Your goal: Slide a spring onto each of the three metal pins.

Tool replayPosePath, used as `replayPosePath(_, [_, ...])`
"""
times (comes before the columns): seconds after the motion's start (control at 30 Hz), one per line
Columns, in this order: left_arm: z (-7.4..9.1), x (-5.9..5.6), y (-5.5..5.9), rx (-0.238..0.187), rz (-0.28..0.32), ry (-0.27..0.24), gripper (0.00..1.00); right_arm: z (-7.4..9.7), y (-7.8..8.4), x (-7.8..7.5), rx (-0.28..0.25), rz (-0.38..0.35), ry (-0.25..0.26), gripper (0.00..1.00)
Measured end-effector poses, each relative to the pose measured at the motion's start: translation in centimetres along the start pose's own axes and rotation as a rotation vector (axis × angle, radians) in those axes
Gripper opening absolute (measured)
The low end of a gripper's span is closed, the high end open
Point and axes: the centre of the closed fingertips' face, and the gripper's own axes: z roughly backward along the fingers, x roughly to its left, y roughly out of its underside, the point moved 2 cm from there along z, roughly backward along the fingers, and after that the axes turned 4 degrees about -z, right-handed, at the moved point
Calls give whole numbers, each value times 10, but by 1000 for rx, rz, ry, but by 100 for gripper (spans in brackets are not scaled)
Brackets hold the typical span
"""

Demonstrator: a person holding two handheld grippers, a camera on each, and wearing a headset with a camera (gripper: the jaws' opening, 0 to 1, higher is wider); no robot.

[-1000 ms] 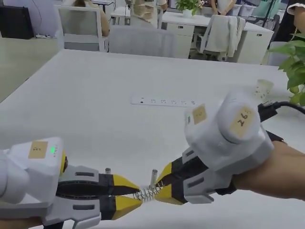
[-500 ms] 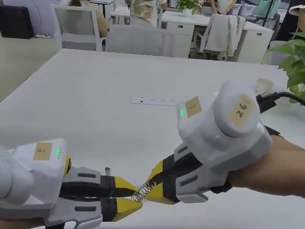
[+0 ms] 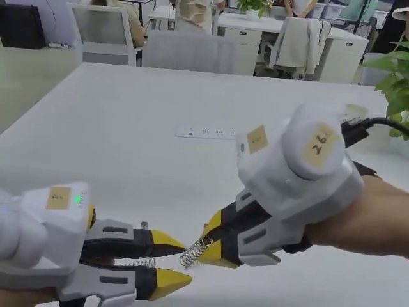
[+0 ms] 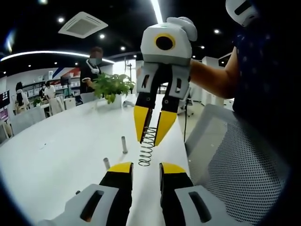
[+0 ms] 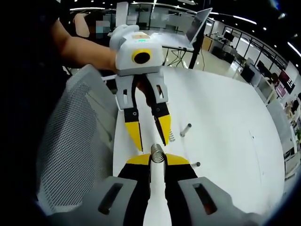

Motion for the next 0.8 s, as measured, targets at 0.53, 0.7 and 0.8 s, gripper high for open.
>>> replayPosePath(0.53, [25,17,18,16,84,-103,33,18,27,-18,57,-43,51,7])
replayPosePath(0.7, [37,24,27,25,115,-151,38,24,35,-24,74,-56,67,7])
replayPosePath(0.8, [43,26,32,31,130,-178,40,28,41,-28,90,-62,79,7])
